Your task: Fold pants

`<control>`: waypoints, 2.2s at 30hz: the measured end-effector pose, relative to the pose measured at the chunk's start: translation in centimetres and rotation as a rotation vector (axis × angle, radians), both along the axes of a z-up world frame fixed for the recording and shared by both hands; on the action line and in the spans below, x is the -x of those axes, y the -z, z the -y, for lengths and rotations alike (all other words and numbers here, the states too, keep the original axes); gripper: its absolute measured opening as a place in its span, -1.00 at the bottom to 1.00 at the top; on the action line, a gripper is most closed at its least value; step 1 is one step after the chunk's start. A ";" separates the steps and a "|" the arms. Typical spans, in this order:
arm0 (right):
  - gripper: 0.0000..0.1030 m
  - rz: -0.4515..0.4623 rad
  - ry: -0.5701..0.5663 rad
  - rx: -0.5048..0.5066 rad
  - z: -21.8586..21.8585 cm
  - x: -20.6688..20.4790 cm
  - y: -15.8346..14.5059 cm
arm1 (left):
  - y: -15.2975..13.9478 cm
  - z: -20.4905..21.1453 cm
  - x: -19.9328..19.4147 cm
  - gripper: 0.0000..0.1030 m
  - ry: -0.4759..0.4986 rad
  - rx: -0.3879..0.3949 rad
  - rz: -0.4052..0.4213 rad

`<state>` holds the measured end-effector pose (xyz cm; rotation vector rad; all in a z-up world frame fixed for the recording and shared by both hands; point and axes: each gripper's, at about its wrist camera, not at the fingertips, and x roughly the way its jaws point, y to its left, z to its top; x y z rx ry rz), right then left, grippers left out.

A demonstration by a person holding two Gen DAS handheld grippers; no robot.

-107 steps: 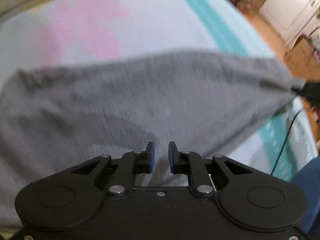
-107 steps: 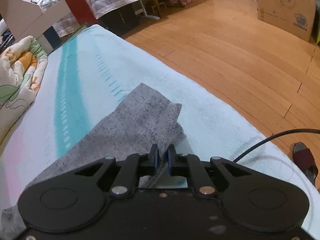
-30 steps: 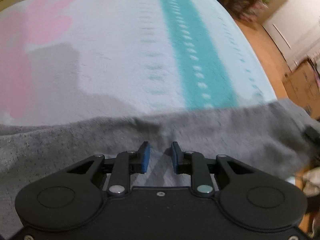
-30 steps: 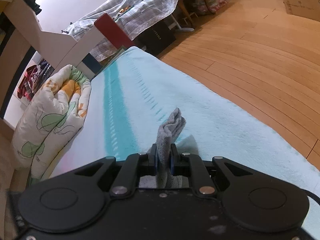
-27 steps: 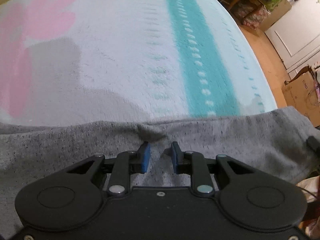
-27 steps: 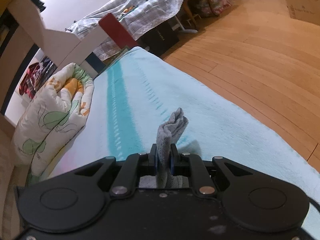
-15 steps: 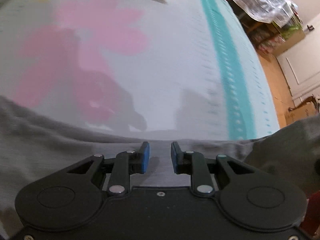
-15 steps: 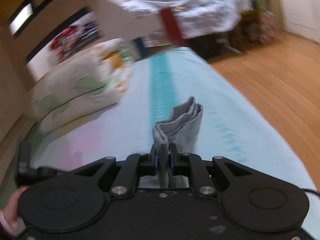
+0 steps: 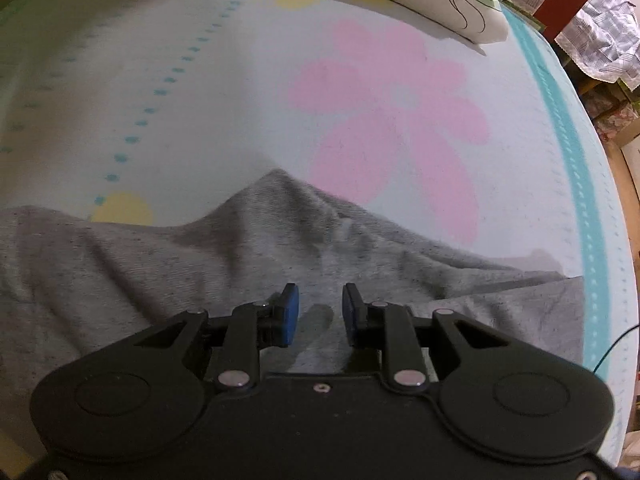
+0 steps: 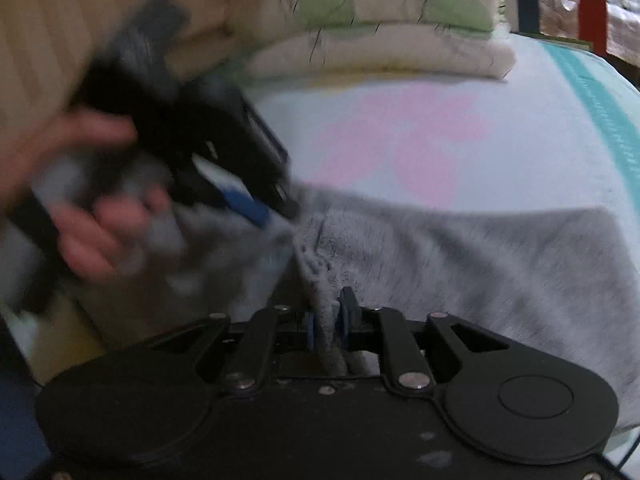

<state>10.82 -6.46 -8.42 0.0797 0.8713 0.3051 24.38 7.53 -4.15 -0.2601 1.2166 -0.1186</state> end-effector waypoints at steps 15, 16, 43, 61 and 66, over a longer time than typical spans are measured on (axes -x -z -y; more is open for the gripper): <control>-0.16 -0.033 0.176 -0.260 13.5 -0.2 -4.4 | -0.7 1.8 1.6 -0.39 0.181 -0.033 0.034; -0.21 -0.058 0.184 -0.254 14.2 -0.9 -3.8 | -0.6 1.9 1.7 -0.39 0.188 -0.041 0.032; -0.59 -0.063 0.171 0.013 6.9 -7.0 -0.9 | -4.8 -10.1 3.3 0.00 0.041 -0.379 0.072; -0.55 -0.146 0.169 0.169 2.4 -9.7 2.0 | -4.4 -16.5 4.9 0.03 -0.031 -0.320 0.083; -0.56 -0.158 0.164 0.171 2.6 -10.2 2.1 | -4.7 -21.0 6.3 0.03 -0.091 -0.239 0.075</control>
